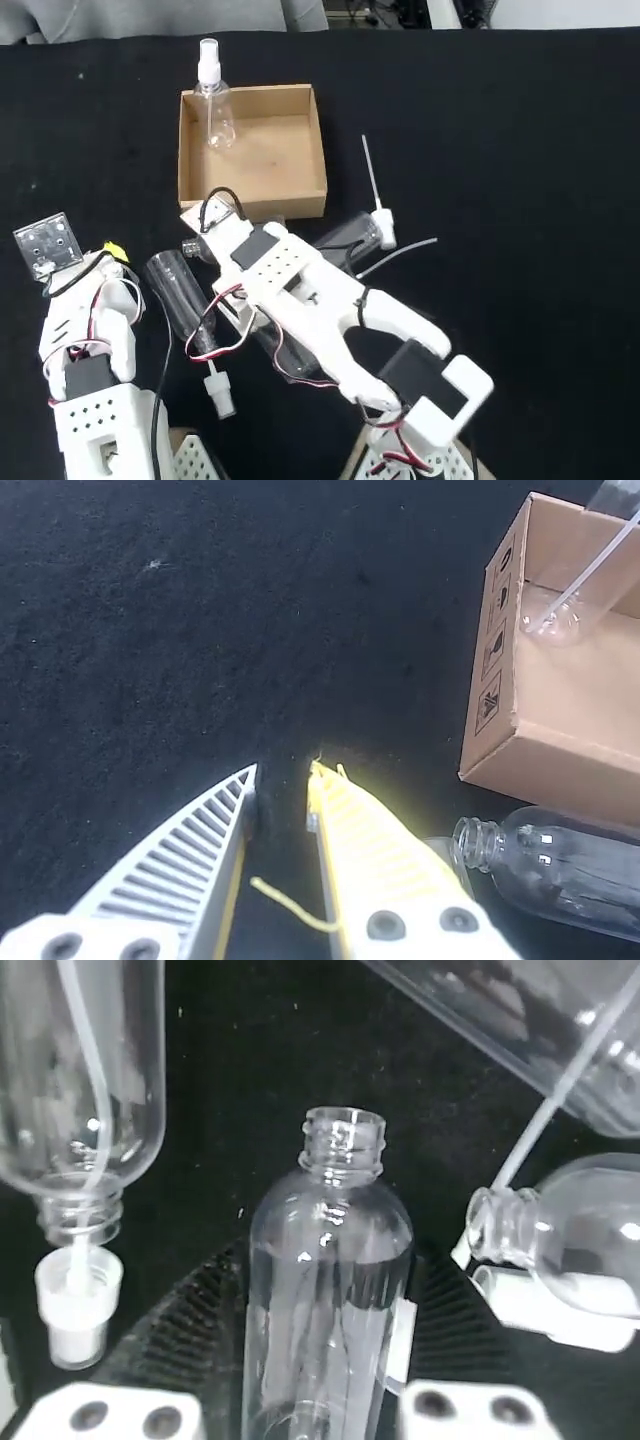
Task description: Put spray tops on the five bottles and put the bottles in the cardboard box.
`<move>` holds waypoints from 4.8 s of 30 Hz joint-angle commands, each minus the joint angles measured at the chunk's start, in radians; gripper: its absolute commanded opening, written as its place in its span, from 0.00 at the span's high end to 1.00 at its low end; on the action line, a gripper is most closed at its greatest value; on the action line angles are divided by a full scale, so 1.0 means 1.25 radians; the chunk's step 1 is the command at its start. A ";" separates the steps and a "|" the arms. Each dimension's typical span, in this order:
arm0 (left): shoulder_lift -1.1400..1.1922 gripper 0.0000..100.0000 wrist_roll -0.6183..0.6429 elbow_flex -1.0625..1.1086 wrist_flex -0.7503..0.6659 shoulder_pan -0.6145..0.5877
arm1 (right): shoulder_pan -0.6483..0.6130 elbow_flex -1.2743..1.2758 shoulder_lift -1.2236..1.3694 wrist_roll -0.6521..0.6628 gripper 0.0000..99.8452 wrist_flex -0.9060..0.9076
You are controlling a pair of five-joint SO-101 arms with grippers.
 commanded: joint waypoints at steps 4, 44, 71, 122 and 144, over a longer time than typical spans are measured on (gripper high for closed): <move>-0.010 0.92 -0.006 -0.010 -0.004 -0.003 | -0.009 -0.007 -0.136 0.000 0.88 0.023; -0.010 0.92 -0.006 -0.010 -0.004 0.001 | 0.117 0.220 -0.780 0.190 0.88 0.020; -0.010 0.92 -0.006 -0.010 0.001 0.002 | 0.398 0.365 -1.043 0.174 0.88 -0.126; 0.069 0.83 -0.087 -0.315 0.377 0.141 | 0.640 0.587 -1.103 0.090 0.88 -0.457; 0.543 0.83 -0.120 -0.645 0.678 0.257 | 0.640 0.596 -1.103 0.091 0.88 -0.469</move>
